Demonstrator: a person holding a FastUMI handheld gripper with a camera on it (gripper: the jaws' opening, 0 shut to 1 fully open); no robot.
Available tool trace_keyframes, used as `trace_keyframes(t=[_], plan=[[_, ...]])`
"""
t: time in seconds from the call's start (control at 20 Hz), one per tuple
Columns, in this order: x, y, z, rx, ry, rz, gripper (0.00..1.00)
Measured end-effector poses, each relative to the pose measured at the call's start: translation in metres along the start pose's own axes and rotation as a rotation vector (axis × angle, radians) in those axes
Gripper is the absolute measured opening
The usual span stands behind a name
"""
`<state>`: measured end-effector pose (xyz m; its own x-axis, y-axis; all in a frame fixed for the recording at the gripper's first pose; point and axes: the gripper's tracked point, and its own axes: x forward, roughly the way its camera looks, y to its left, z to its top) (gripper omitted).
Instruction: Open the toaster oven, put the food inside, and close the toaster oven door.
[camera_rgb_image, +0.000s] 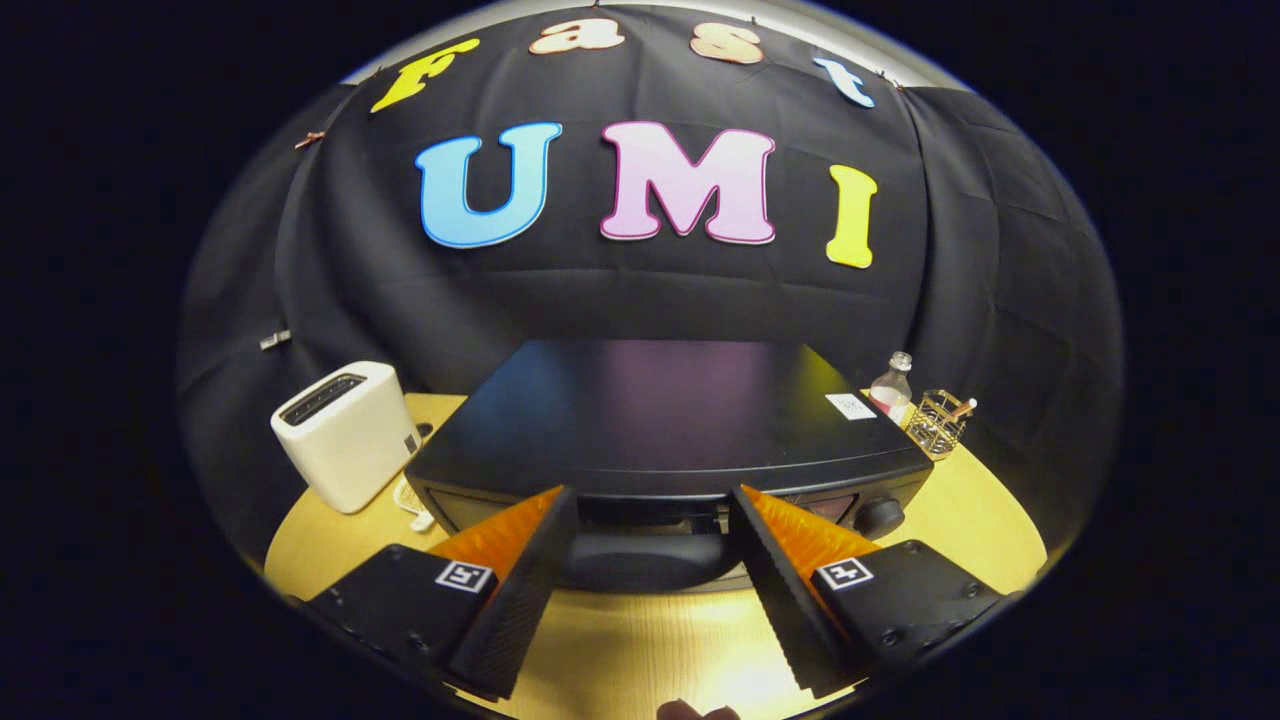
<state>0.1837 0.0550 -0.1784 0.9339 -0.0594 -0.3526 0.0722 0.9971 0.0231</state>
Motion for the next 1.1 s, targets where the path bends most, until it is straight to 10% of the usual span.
trace_keyframes(t=[1.1], plan=[[-0.080, -0.003, -0.099, -0.057, 0.061, 0.051, 0.92]])
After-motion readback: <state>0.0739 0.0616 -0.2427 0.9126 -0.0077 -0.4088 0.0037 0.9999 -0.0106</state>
